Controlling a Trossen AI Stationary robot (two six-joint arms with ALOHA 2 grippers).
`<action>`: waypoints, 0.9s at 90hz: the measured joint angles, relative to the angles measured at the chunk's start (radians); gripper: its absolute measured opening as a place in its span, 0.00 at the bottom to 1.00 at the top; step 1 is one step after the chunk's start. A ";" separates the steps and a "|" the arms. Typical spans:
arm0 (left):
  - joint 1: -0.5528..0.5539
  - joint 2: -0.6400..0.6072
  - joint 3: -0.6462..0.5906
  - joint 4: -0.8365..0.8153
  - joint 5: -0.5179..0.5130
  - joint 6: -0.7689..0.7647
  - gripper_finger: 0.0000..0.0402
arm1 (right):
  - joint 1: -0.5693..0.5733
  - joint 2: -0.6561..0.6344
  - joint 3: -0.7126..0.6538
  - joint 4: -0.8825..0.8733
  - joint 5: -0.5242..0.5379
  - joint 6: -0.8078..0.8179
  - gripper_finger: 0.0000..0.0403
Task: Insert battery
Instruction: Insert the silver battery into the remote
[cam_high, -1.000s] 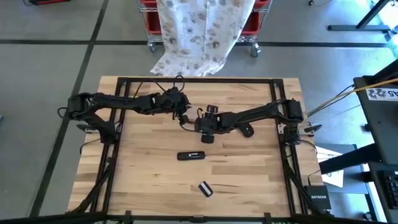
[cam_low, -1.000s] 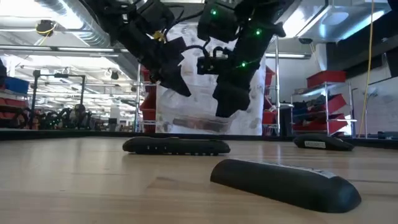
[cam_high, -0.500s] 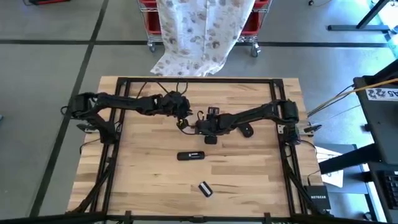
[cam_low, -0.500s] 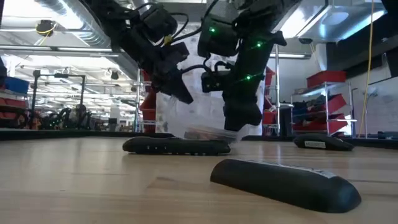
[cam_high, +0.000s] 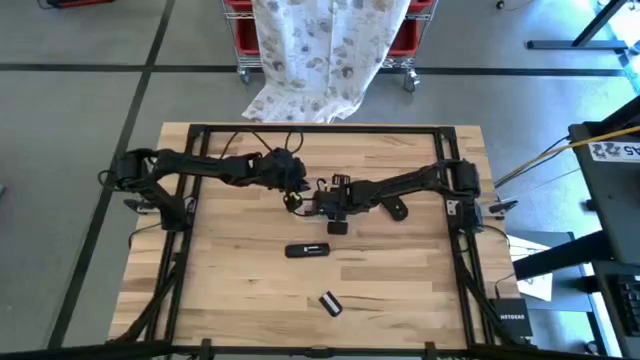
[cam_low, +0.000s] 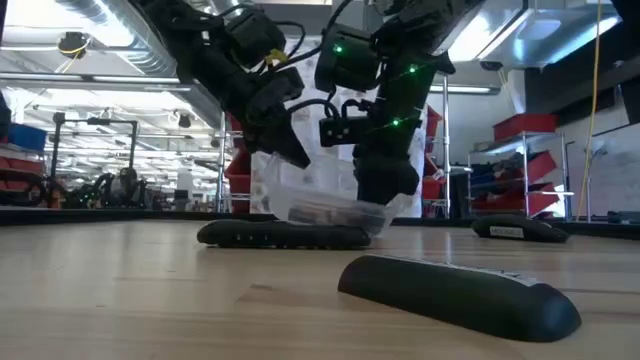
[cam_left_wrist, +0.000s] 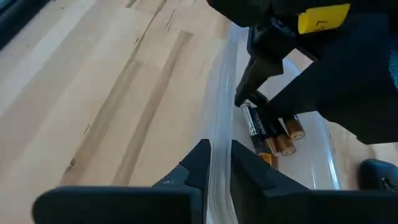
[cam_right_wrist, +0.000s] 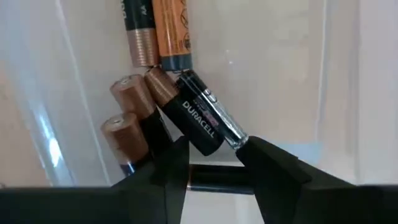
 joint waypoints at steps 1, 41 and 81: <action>0.000 0.000 0.000 0.001 -0.001 0.002 0.05 | 0.000 0.000 0.000 0.000 0.001 0.002 0.32; 0.000 -0.003 0.000 -0.007 -0.026 0.011 0.05 | 0.001 0.002 0.044 -0.053 -0.008 0.014 0.27; 0.013 -0.003 0.002 -0.020 -0.082 -0.002 0.05 | 0.001 0.002 0.146 -0.136 0.000 -0.076 0.45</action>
